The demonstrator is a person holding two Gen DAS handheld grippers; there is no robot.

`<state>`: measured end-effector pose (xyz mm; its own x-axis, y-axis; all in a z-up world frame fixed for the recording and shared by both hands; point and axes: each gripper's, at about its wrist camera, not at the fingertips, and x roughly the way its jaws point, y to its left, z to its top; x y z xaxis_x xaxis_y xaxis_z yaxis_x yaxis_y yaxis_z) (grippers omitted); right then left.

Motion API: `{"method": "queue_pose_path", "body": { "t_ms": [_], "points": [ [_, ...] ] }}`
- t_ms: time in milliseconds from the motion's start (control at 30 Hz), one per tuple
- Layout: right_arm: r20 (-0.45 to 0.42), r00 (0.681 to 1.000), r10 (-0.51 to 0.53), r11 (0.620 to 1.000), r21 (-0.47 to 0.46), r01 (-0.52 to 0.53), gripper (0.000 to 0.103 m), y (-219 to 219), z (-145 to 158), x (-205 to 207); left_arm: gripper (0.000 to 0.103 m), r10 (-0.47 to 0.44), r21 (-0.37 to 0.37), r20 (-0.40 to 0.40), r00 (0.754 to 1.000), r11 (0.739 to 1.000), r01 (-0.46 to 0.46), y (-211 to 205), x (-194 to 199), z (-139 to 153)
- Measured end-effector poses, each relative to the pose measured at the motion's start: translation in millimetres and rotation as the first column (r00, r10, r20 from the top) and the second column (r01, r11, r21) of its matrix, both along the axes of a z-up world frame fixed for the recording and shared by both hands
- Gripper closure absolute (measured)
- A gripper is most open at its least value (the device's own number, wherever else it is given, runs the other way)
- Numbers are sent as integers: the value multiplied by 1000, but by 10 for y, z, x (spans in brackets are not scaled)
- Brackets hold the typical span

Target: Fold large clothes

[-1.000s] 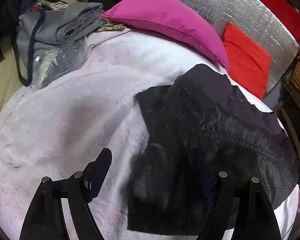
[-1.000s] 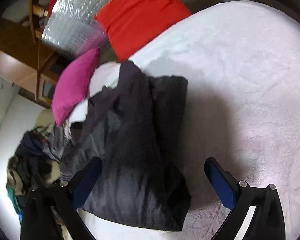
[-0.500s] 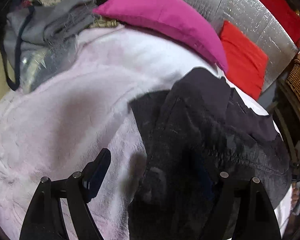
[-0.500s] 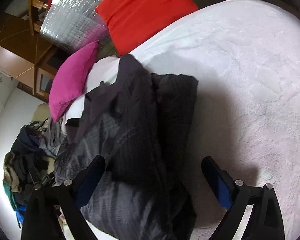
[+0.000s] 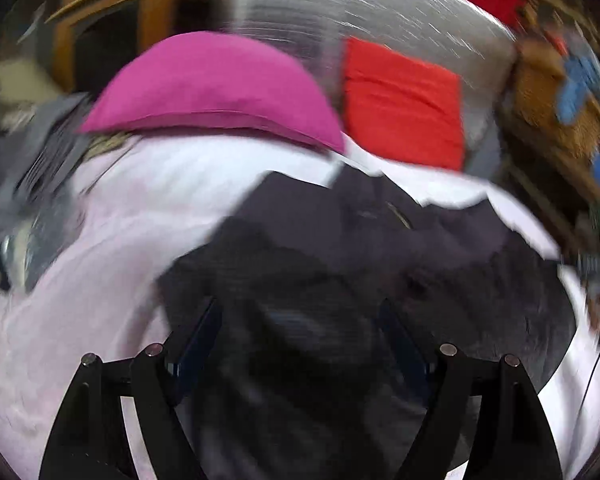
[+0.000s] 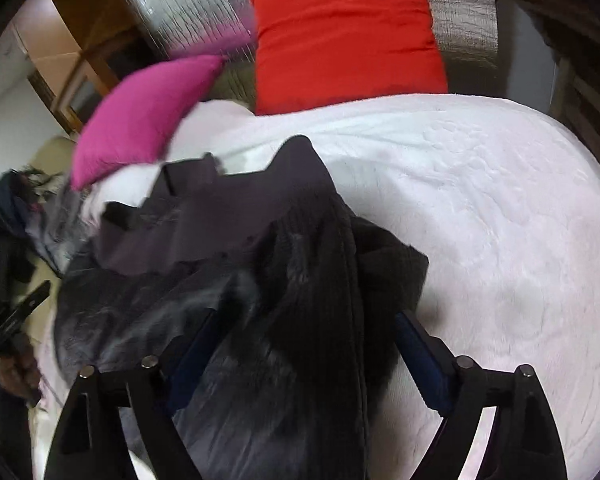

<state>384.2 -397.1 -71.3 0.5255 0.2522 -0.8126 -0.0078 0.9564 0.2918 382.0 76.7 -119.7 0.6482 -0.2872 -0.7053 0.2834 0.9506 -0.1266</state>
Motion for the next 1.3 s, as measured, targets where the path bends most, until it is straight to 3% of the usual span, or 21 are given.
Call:
{"method": "queue_pose_path", "body": {
  "t_ms": [67,133,167,233,267,300,333,367,467,533,633,733,800,833,867,967,1067,1200,1233,1267,1300],
  "points": [
    [-1,1000,-3,1000,-14,3,16,10,-11,110,22,4,94,37,999,996,-8,-178,46,-23],
    [-2,1000,12,1000,-26,-12,17,27,-17,165,22,8,60,16,1000,998,-9,-188,135,-13],
    [-2,1000,28,999,-37,-28,20,59,-13,202,22,10,44,10,1000,999,-11,-179,177,-14],
    [-19,998,60,996,-60,-61,35,124,-47,270,22,16,109,-22,1000,994,-14,-229,283,-105],
    [-45,996,72,995,-68,-75,55,155,-96,313,26,31,140,-30,999,990,-27,-263,304,-152],
    [-67,995,75,992,-92,-81,67,184,-138,347,37,44,175,-53,998,984,-34,-287,374,-251],
    [-75,994,78,991,-102,-86,77,200,-152,352,68,48,205,-96,994,978,-28,-316,440,-349],
    [-73,993,93,987,-126,-102,90,247,-132,356,86,78,235,-131,988,971,-45,-316,494,-446],
    [-6,994,105,970,-219,-104,95,345,47,277,92,117,229,-125,985,970,-86,-276,556,-504],
    [21,998,54,978,-205,-49,95,212,90,269,92,160,188,-125,979,973,-135,-182,582,-536],
    [-75,997,-32,991,-135,21,95,25,-245,334,89,212,120,-166,963,974,-194,-83,612,-571],
    [-30,998,-59,992,-114,55,89,47,-212,263,84,246,71,-182,952,969,-237,12,527,-450],
    [-22,996,-88,994,-67,87,69,-51,-107,214,67,239,69,-109,965,970,-233,47,393,-263],
    [0,995,-103,991,-81,102,36,-87,-24,184,49,233,81,-60,971,970,-228,48,332,-159],
    [30,992,-124,987,-99,127,16,-120,67,143,32,234,106,-15,972,967,-231,52,297,-85],
    [76,991,-110,991,-66,115,16,-150,251,140,26,226,209,41,973,951,-230,75,360,-46],
    [41,998,-38,996,-84,42,16,-46,235,294,26,224,251,-65,972,947,-201,139,603,-232],
    [2,1000,1,991,-133,-1,17,101,80,524,26,198,288,-81,977,943,-167,95,748,-369],
    [-16,1000,-1,989,-146,-1,19,114,3,574,32,187,285,-75,980,945,-158,72,757,-371],
    [-23,1000,8,986,-164,-12,33,163,-57,641,66,174,279,-77,982,949,-147,33,772,-392],
    [-41,999,34,983,-178,-41,81,194,-97,657,88,162,282,-117,980,951,-124,1,820,-436]
  ]
}}
